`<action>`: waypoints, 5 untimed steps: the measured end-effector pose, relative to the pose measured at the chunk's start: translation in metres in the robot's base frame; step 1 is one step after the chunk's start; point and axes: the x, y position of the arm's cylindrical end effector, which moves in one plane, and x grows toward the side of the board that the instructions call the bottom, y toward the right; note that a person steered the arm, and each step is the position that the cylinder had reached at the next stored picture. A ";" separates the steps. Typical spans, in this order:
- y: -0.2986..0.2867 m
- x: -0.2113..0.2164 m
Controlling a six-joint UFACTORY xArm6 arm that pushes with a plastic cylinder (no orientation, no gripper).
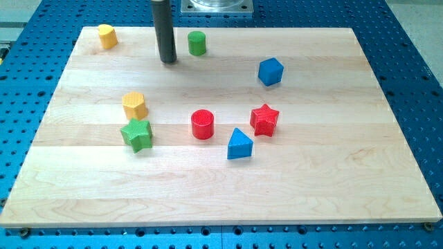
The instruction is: Slide the green circle to the top center of the board
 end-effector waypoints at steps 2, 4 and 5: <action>0.071 -0.028; 0.040 -0.015; 0.040 -0.006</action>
